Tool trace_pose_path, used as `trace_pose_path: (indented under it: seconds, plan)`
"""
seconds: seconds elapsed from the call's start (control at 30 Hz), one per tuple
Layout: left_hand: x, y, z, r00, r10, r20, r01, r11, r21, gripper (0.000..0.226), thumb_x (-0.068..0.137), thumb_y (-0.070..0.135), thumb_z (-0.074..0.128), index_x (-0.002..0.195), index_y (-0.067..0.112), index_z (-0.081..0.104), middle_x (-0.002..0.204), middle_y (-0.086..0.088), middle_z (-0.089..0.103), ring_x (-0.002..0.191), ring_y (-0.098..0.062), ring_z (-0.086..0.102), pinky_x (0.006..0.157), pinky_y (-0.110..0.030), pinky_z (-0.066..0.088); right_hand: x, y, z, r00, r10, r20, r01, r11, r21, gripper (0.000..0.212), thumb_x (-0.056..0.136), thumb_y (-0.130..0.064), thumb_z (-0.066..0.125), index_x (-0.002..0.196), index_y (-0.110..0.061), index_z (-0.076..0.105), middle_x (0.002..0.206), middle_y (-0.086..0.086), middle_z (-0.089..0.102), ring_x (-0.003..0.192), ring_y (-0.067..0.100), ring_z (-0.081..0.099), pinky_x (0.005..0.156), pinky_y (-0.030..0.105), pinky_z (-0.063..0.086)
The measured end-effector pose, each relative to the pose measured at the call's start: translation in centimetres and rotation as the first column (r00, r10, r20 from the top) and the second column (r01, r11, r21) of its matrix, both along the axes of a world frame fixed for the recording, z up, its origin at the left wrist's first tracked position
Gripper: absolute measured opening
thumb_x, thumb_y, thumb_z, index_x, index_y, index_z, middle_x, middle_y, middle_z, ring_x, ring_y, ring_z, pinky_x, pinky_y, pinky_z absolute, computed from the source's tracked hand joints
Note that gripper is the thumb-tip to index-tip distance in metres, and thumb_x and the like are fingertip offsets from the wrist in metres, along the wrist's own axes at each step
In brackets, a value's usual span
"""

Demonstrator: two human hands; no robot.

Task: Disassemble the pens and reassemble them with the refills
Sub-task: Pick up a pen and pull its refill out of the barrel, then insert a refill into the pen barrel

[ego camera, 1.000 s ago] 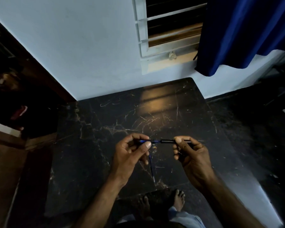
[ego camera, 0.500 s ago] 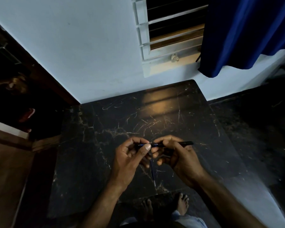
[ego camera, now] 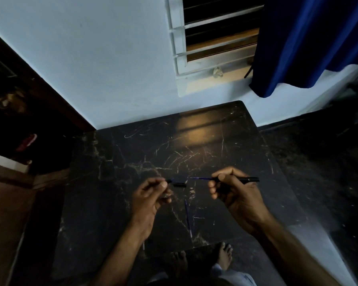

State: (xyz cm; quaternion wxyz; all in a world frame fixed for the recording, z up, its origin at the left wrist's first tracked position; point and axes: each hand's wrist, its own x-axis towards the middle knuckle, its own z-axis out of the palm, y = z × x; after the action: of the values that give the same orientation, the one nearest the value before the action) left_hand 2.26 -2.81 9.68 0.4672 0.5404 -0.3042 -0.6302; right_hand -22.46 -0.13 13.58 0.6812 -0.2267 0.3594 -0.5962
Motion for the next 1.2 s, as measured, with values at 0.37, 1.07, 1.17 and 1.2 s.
trace_pose_path:
  seconds: [0.37,1.07,1.17,1.2]
  plan:
    - [-1.4,-3.6,-13.0,0.521,-0.242,0.819,0.534,0.84,-0.091,0.017,0.084,-0.001,0.086,0.091,0.01,0.075,0.086,0.003,0.074,0.078,-0.003,0.068,0.075,-0.011,0.05,-2.2,1.9,0.0,0.999,-0.037,-0.039,0.04,0.995,0.092,0.014,0.093,-0.002,0.056,0.095,0.008,0.065,0.081,0.025,0.067,0.069,0.028,0.067,0.059,0.033,0.056]
    - [0.2,-2.7,-15.4,0.414,-0.07,0.908,0.521,0.836,-0.173,0.032,0.077,0.009,0.091,0.102,0.019,0.073,0.108,0.009,0.063,0.106,-0.016,0.063,0.093,-0.031,0.054,-0.9,3.3,0.1,0.995,0.034,-0.094,-0.017,0.984,0.178,0.022,0.086,-0.013,0.068,0.097,0.006,0.068,0.084,0.026,0.067,0.072,0.029,0.067,0.062,0.036,0.057]
    - [-0.6,-2.3,-13.9,0.542,-0.039,0.84,0.42,0.877,-0.231,0.026,0.086,0.005,0.085,0.105,0.019,0.072,0.106,0.004,0.068,0.099,-0.016,0.068,0.089,-0.037,0.058,-0.7,3.3,0.0,0.996,0.027,-0.085,-0.012,0.986,0.167,0.018,0.088,-0.011,0.066,0.097,0.005,0.069,0.085,0.026,0.068,0.073,0.03,0.067,0.063,0.036,0.057]
    - [-1.3,-2.3,-12.8,0.644,-0.064,0.762,0.344,0.914,-0.214,0.027,0.09,0.003,0.08,0.105,0.023,0.072,0.103,0.004,0.071,0.094,-0.011,0.07,0.085,-0.038,0.059,-0.7,3.3,0.0,0.996,0.023,-0.082,-0.009,0.987,0.162,0.018,0.089,-0.01,0.065,0.097,0.005,0.069,0.085,0.026,0.068,0.074,0.029,0.067,0.063,0.036,0.057]
